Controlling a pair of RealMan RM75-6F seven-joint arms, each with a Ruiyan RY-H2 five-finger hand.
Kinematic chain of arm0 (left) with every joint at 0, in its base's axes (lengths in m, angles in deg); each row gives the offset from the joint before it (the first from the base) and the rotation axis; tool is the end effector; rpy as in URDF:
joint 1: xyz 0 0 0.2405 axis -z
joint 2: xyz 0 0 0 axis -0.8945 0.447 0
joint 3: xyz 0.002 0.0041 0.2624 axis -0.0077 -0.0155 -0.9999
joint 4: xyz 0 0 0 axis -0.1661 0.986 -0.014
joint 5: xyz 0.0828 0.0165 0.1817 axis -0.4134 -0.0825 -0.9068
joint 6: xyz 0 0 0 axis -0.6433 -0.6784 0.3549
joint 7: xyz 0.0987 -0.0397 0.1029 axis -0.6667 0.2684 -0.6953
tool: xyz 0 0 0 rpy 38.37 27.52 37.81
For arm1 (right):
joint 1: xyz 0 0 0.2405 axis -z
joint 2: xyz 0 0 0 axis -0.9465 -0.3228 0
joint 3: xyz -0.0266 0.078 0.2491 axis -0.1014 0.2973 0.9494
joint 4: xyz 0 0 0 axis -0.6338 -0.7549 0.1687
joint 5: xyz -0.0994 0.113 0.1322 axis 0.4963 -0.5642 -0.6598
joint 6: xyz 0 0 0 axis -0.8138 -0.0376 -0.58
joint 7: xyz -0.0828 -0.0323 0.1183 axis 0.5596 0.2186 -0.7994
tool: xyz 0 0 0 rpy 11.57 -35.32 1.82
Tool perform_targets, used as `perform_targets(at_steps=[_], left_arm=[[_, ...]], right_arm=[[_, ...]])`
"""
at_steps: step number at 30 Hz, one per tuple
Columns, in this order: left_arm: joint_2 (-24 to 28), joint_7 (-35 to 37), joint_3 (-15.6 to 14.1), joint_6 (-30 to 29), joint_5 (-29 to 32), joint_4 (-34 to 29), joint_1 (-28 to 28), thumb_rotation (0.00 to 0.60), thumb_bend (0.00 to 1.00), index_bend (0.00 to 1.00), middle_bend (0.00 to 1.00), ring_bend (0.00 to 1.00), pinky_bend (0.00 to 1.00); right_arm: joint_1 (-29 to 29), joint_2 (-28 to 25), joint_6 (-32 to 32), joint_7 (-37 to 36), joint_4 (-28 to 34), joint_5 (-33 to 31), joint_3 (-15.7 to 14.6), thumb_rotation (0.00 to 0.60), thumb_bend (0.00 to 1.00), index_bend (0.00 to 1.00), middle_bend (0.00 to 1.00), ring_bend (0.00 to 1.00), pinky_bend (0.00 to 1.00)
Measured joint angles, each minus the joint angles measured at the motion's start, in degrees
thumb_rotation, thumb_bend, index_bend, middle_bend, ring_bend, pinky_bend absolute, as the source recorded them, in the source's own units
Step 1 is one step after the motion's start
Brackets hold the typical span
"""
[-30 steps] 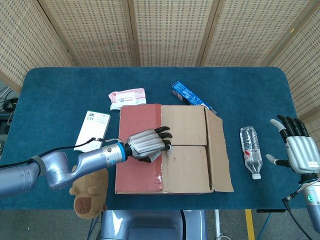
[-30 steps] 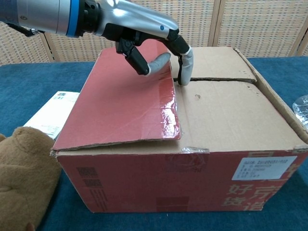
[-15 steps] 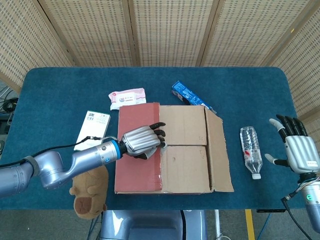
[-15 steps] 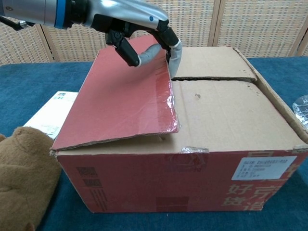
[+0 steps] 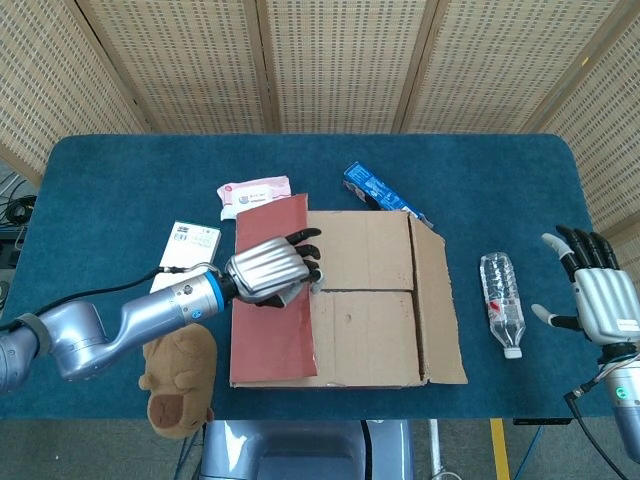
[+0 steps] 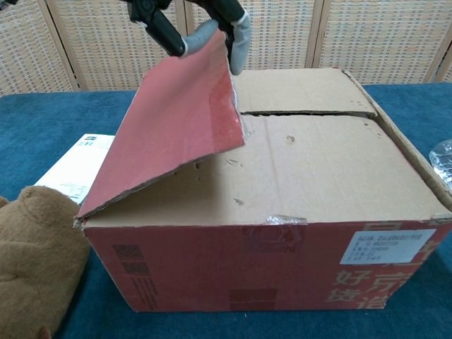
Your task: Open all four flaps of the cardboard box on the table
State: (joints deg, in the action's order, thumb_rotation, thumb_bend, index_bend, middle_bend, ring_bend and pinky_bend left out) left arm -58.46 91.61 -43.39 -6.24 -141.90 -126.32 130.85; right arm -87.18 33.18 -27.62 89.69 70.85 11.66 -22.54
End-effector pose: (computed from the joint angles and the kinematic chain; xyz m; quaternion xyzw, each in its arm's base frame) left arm 0.0024 0.3567 0.0983 -0.8861 -0.2181 -0.3569 0.1997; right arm -0.2621 -0.2599 0.2244 0.5986 -0.3795 0.4034 0.5788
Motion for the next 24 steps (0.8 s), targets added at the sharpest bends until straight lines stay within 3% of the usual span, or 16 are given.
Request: perform_targets(at_steps=[16, 21, 24], left_arm=[[11.0, 3.3, 0.7, -5.3, -2.5, -4.3, -4.7, 0.558, 0.81, 0.42, 0.47, 0.24, 0.00], [14.4, 4.2, 0.5, -6.2, -3.4, -5.4, -6.3, 0.557, 0.69, 0.42, 0.48, 0.25, 0.00], [16.7, 4.8, 0.2, -7.0, -3.7, -5.8, -7.6, 0.558, 0.54, 0.42, 0.49, 0.26, 0.00]], right_arm=[[-0.9, 0.6, 1.6, 0.2, -0.3, 0.0, 0.2, 0.600, 0.13, 0.13, 0.07, 0.00, 0.04], [-1.1, 0.5, 1.9, 0.5, 0.0, -0.1, 0.3, 0.600, 0.13, 0.13, 0.07, 0.00, 0.04], [-1.2, 0.5, 2.0, 0.9, 0.2, -0.1, 0.4, 0.600, 0.13, 0.13, 0.07, 0.00, 0.04]])
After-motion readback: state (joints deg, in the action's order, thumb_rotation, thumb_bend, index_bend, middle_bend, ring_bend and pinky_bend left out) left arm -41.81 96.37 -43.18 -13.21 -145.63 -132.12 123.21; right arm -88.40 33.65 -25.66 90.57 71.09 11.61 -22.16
